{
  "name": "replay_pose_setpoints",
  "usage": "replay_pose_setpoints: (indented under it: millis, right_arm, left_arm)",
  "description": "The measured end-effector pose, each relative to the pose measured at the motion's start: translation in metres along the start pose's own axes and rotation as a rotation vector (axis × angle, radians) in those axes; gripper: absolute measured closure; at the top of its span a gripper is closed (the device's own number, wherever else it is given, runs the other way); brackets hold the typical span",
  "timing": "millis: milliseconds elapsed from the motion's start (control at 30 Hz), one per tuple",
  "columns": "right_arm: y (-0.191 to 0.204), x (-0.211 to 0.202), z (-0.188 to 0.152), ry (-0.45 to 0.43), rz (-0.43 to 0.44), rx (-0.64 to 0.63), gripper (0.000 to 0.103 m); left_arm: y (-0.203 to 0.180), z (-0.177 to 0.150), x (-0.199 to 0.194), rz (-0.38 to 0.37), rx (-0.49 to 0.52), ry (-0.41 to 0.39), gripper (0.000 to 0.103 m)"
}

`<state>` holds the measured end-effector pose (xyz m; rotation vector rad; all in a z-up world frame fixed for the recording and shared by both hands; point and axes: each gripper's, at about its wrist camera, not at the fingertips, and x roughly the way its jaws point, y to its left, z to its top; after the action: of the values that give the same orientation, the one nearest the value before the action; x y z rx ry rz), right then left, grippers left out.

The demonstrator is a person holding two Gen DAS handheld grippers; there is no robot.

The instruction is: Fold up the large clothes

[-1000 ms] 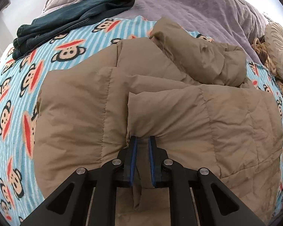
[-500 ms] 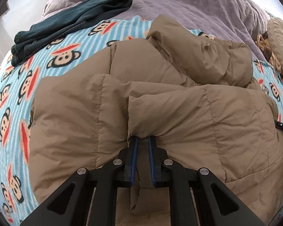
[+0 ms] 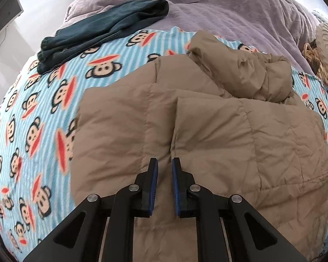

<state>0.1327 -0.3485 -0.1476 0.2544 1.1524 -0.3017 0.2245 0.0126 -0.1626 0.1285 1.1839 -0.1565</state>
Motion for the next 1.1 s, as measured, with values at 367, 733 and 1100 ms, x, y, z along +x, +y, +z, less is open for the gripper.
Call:
replay_pose_setpoints:
  millis: [367,733,1100]
  right_arm:
    - [0.015,-0.030,-0.034,0.081,0.070,0.039,0.067]
    - [0.041,-0.059,-0.055,0.094,0.112,0.000,0.051]
    - [0.053,-0.081,-0.072,0.100,0.138,-0.029,0.051]
  left_arm:
    - [-0.002,-0.030,-0.036,0.010,0.004,0.008,0.088]
    - [-0.004,-0.050,-0.065,-0.035,0.014,0.009,0.088]
    - [-0.010,-0.070,-0.093,-0.001,0.019,-0.021,0.000]
